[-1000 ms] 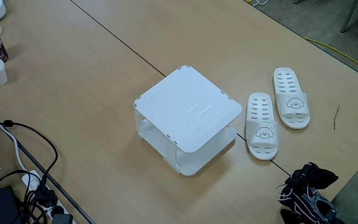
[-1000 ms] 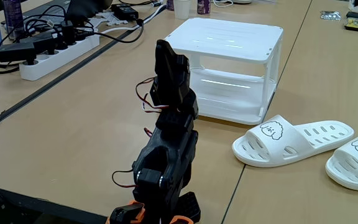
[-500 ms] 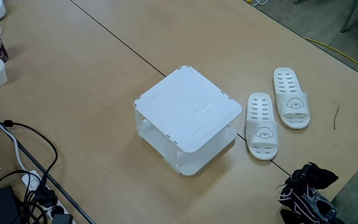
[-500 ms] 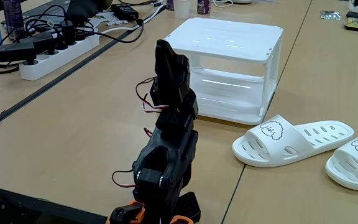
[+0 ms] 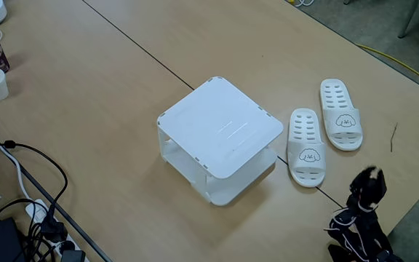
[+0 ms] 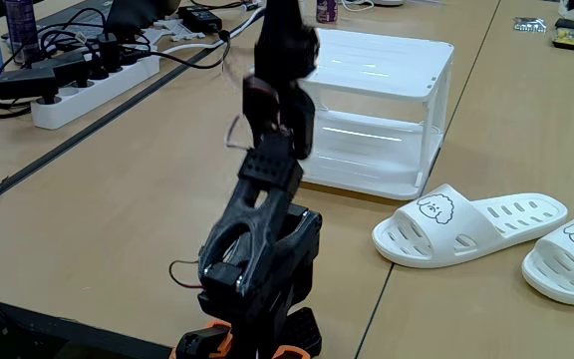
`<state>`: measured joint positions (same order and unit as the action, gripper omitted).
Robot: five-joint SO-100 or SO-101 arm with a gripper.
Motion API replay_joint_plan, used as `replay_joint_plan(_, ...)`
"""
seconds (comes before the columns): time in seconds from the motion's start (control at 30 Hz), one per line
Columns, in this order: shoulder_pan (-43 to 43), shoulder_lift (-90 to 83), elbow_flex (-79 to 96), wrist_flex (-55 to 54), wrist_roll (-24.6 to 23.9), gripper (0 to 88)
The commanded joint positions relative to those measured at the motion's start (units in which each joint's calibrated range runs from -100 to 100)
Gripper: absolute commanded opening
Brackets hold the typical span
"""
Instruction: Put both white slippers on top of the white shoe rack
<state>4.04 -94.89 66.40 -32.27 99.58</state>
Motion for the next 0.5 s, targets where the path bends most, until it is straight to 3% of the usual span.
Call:
replay_joint_plan(0.0,1.1,12.7,-17.7,18.2,0.4,0.9)
replay_joint_plan(0.13,3.9,27.9,-31.6,28.3,0.4,0.8)
replay_joint_plan(0.27,6.1,37.5,-30.4,38.8,0.4,0.8)
replay_joint_plan(0.47,4.9,38.6,-22.9,71.4,0.4,0.8)
